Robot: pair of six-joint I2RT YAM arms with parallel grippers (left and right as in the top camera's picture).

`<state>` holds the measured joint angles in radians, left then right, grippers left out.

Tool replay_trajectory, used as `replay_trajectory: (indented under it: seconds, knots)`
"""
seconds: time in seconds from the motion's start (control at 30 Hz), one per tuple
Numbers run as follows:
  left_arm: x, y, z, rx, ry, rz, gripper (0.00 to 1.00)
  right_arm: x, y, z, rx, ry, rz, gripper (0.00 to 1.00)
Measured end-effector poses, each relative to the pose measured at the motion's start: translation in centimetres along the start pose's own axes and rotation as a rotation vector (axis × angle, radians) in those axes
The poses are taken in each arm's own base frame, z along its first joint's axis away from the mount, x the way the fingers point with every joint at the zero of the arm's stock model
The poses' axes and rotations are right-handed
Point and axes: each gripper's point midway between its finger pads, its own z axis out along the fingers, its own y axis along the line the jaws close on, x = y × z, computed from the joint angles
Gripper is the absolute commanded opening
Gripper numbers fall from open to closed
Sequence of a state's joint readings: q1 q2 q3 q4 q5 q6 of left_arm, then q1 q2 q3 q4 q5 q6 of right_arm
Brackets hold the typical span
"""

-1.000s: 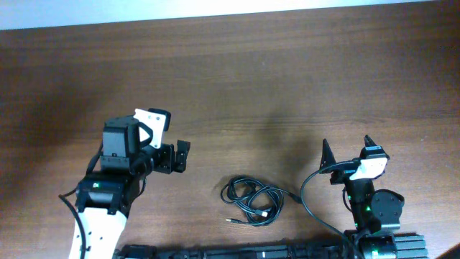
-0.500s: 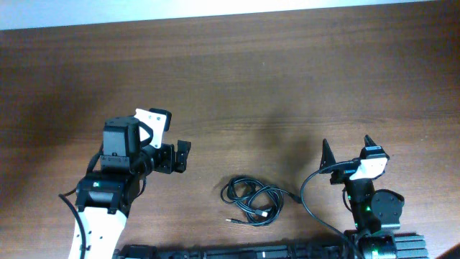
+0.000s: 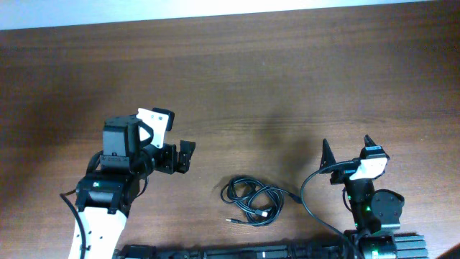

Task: Untangle cables
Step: 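Raise the left gripper and move it forward beside the cable bundle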

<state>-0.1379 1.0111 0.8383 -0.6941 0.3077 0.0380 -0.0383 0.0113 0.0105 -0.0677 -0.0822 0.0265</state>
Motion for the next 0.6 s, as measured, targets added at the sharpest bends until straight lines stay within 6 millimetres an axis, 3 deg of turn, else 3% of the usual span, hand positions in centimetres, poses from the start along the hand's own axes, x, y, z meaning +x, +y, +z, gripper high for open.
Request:
replay_trajectory:
  seconds: [0.17, 0.4, 0.6]
  knots:
    - [-0.6, -0.5, 0.1, 0.01, -0.023, 0.02, 0.99, 0.0, 0.0, 0.0, 0.0, 0.0, 0.0, 0.99]
    - [-1.8, -2.7, 0.2, 0.061, -0.052, 0.084, 0.99, 0.0, 0.0, 0.0, 0.0, 0.0, 0.0, 0.99]
    - [-2.3, -4.0, 1.7, 0.096, -0.008, 0.112, 0.99, 0.0, 0.0, 0.0, 0.0, 0.0, 0.0, 0.99]
